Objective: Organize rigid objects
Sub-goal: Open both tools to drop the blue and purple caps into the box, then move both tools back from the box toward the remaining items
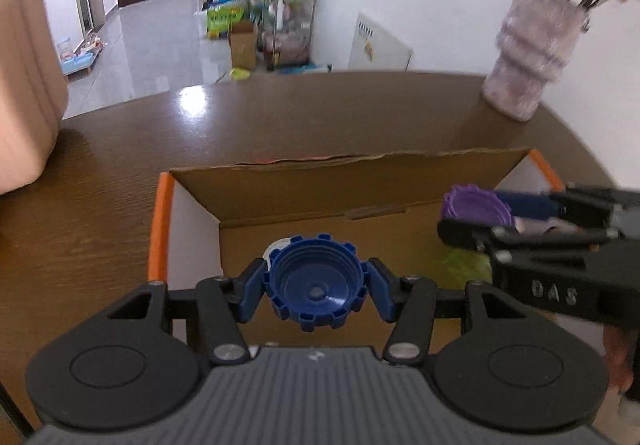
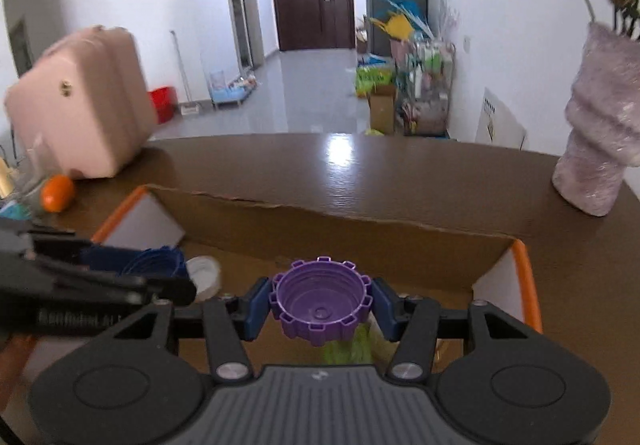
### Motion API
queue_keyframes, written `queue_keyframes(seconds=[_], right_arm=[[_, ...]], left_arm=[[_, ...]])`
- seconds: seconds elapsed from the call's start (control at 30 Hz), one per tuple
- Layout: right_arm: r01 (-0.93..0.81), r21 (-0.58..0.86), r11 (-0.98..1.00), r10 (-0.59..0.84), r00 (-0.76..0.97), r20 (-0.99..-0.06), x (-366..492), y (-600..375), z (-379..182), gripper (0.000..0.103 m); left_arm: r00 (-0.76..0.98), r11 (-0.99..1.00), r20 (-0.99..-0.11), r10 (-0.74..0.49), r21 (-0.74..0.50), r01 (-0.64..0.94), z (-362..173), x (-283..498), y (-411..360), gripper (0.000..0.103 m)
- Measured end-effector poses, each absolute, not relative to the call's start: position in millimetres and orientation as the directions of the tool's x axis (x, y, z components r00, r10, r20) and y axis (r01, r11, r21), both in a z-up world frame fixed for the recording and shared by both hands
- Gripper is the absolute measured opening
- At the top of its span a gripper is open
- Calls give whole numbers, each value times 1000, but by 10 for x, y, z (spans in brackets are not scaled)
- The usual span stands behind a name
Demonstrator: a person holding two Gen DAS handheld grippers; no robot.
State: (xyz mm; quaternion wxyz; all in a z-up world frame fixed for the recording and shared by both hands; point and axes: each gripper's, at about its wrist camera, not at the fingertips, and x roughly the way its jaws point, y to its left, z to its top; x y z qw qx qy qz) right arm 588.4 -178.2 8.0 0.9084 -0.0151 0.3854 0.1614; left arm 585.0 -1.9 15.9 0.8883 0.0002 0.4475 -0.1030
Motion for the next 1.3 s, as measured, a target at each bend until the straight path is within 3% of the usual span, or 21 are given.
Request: queue_keyframes(seconds=[0.17, 0.23, 0.37, 0.57, 0.83, 1.0, 1.17, 1.3], right_arm=[[-304, 108, 947, 280, 608, -743, 6143, -1732, -102, 56], [-308, 100, 946, 280, 622, -731, 6136, -1725, -121, 61], [-313, 154, 937, 327, 639, -697, 6087, -1799, -41, 62], [-308, 117, 944, 303, 672, -676, 5712, -2023, 311, 67], [-268, 81, 960, 257, 726, -638, 4732, -2445, 743, 71], [-272, 66, 960, 258, 765, -590, 3969, -2606, 931, 75], [-301, 14, 954, 266, 821, -505, 3085, -2566, 969, 81], [-315, -1, 949, 279, 842, -461, 2413, -2506, 892, 82]], left_arm=[[575, 970, -789, -216, -109, 215, 82, 5855, 13, 67], [592, 969, -777, -213, -92, 229, 99, 5794, 4, 69], [626, 973, -752, -206, -89, 212, 206, 5705, 14, 73], [659, 981, -731, -178, -80, 176, 486, 5389, 135, 75], [732, 988, -665, -150, -80, 130, 884, 4476, 322, 80], [813, 991, -567, -131, -64, 115, 1112, 3641, 329, 88], [875, 992, -467, -128, -53, 116, 1115, 2761, 332, 98], [907, 995, -409, -97, -37, 90, 1007, 2160, 321, 100]])
